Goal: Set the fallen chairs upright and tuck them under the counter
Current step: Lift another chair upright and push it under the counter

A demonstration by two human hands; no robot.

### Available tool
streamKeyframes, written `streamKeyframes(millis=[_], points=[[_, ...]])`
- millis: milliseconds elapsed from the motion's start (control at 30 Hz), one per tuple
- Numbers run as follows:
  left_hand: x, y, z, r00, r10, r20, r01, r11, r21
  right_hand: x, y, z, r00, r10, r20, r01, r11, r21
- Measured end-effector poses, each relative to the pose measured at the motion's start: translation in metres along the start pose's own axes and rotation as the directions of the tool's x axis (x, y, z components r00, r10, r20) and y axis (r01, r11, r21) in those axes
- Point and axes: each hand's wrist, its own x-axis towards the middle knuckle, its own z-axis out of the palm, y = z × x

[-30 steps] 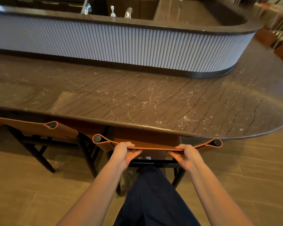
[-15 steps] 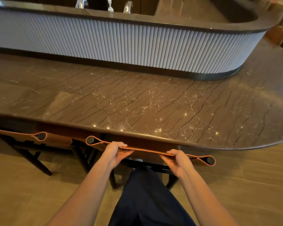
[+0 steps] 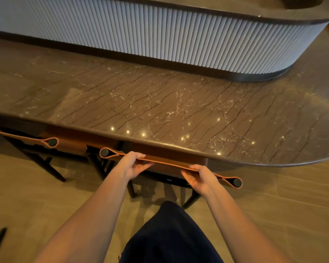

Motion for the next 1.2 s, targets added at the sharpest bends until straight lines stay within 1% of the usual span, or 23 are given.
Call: streamKeyframes(millis=[133,233,367,467,600,733,933,1067,1200], points=[[-0.013,-0.015,-0.003,0.999,0.05,0.004,-0.05,0.997,-0.052,-0.007,0.004,-0.012,0.998,0.037,0.046,-0.026,0.978,-0.206],[-0.032,-0.032,-0.01,0.993,0.116,0.005,-0.116,0.993,-0.024,-0.015,0.008,-0.021,0.991,0.069,0.117,-0.029,0.95,-0.312],[-0.062,-0.055,-0.027,0.975,0.221,0.01,-0.221,0.975,-0.017,-0.032,0.012,-0.028,0.975,0.072,0.209,0.034,0.885,-0.464],[-0.094,-0.073,-0.04,0.949,0.315,0.013,-0.314,0.949,-0.04,-0.048,0.016,-0.033,0.959,0.039,0.282,0.113,0.857,-0.502],[-0.136,-0.107,-0.058,0.901,0.433,-0.003,-0.431,0.896,-0.107,-0.073,0.027,-0.042,0.935,0.053,0.35,0.155,0.827,-0.54],[-0.175,-0.144,-0.083,0.866,0.495,-0.073,-0.5,0.85,-0.166,-0.099,0.05,-0.054,0.907,0.101,0.408,0.177,0.789,-0.588],[-0.236,-0.196,-0.14,0.801,0.545,-0.247,-0.596,0.761,-0.256,-0.142,0.1,-0.056,0.856,0.201,0.477,0.216,0.699,-0.682],[-0.281,-0.221,-0.184,0.742,0.571,-0.351,-0.665,0.695,-0.275,-0.169,0.147,-0.048,0.813,0.259,0.522,0.266,0.632,-0.728],[-0.325,-0.249,-0.237,0.678,0.583,-0.448,-0.726,0.629,-0.278,-0.199,0.21,-0.036,0.766,0.324,0.555,0.316,0.562,-0.764]])
